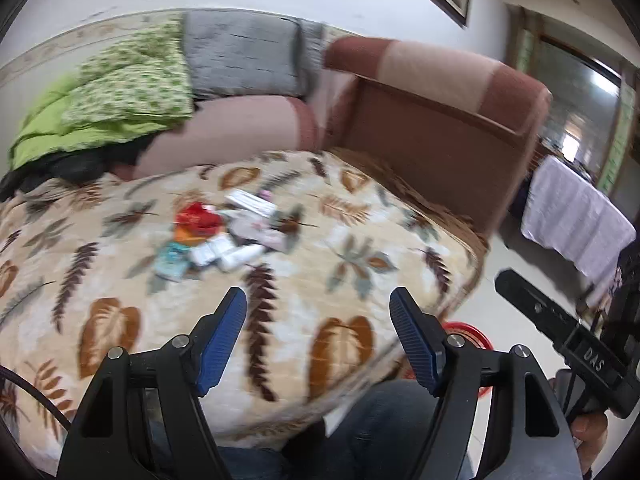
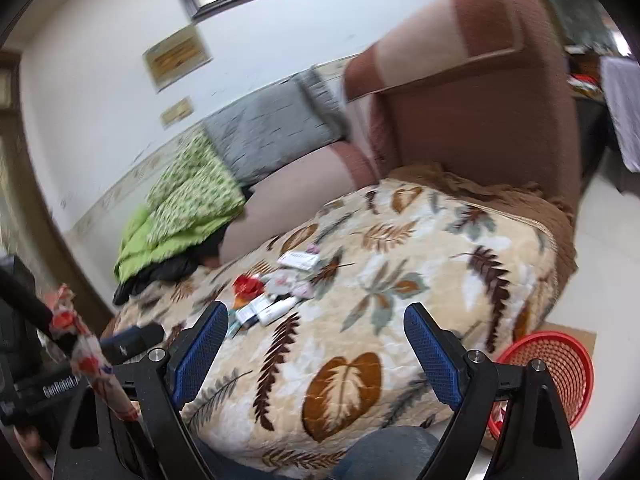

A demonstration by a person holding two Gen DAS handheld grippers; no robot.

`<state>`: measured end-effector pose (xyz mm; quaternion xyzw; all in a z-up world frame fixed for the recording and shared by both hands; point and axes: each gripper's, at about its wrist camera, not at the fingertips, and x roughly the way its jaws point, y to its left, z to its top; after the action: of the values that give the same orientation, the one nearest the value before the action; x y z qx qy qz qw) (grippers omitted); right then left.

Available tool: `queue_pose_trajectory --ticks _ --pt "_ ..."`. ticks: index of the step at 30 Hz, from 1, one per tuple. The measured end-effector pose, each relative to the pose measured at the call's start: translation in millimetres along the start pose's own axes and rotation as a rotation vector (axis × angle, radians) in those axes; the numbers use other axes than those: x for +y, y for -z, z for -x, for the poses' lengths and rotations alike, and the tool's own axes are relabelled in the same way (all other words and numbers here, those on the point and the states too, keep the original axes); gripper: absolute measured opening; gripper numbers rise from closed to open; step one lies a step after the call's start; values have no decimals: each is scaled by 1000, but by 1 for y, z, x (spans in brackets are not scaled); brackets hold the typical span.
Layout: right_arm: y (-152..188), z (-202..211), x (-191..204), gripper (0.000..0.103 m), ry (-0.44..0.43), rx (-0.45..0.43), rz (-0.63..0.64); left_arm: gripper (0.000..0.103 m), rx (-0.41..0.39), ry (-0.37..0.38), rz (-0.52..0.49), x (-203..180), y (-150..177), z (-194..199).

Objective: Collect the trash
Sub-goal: 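Move both tools back over the trash pile on the blanket, then grasp a white plastic bag with the right tool while the left tool grasps the medicine box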

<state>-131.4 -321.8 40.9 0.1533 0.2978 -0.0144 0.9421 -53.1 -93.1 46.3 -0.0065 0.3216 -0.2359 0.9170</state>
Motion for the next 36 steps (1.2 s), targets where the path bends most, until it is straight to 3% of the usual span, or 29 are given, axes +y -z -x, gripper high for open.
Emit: queue_pose_trajectory --ticks 5,14,25,32,36 --pt "0 -20 26 93 -102 45 53 73 -40 -69 102 49 -4 13" --pt "-6 -59 52 95 -163 86 90 73 -42 -115 169 89 -5 8" --pt "-7 -117 56 95 -211 149 76 73 -1 -135 114 97 -6 -24" --pt "-27 -160 56 95 -231 161 54 73 61 -149 27 105 -21 -60" --pt "-43 -201 52 95 -297 207 8 73 110 -117 15 120 -34 -91"
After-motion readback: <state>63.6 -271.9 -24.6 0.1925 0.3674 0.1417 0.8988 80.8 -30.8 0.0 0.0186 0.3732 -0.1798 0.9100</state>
